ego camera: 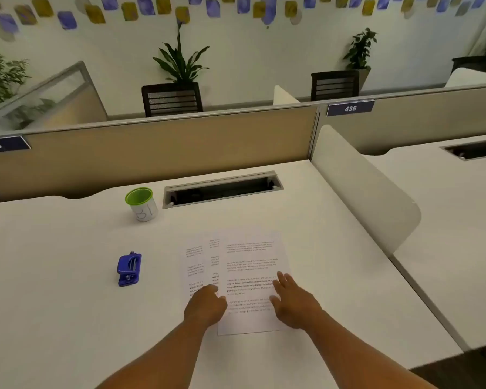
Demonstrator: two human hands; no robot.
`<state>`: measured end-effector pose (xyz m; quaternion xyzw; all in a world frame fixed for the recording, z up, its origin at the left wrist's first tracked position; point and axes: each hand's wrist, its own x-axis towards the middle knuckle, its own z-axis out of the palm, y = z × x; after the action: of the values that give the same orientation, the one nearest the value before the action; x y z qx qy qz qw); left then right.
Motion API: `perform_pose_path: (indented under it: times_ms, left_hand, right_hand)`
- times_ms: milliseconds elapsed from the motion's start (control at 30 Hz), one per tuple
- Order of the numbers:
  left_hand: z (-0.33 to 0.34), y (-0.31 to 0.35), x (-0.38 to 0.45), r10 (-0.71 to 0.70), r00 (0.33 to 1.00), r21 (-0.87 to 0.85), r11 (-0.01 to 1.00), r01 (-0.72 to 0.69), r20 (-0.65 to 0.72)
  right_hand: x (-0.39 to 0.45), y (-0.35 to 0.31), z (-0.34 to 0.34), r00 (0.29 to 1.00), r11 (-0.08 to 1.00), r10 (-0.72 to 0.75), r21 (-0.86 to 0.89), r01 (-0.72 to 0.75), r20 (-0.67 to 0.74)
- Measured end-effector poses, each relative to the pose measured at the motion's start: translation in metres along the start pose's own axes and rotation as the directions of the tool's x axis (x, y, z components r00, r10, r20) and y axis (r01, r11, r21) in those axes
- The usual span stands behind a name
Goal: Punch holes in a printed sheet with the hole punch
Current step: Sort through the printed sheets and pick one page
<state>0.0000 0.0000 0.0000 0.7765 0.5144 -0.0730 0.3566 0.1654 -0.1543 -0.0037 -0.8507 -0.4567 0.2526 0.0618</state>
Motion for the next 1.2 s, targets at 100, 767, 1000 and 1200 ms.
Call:
perform_pose_path:
  times_ms: [100, 767, 1000, 1200]
  left_hand:
    - [0.005, -0.006, -0.002, -0.064, 0.994, -0.068, 0.995, 0.069, 0.085]
    - [0.018, -0.005, -0.007, -0.192, 0.974, -0.513, 0.828, 0.227, 0.12]
    - [0.015, -0.003, -0.002, -0.077, 0.997, -0.414, 0.907, 0.074, 0.009]
    - [0.011, -0.007, 0.002, -0.034, 0.996, -0.509, 0.858, 0.07, 0.08]
  right_hand:
    - [-0.005, 0.007, 0.006, 0.996, 0.998, 0.048, -0.04, -0.045, 0.079]
    - [-0.004, 0.012, 0.015, 0.981, 0.997, 0.078, -0.015, -0.077, 0.176]
    - [0.003, 0.016, 0.003, 0.978, 0.947, 0.207, 0.243, -0.208, 0.032]
    - [0.014, 0.025, -0.017, 0.92, 0.697, 0.391, 0.657, -0.287, -0.012]
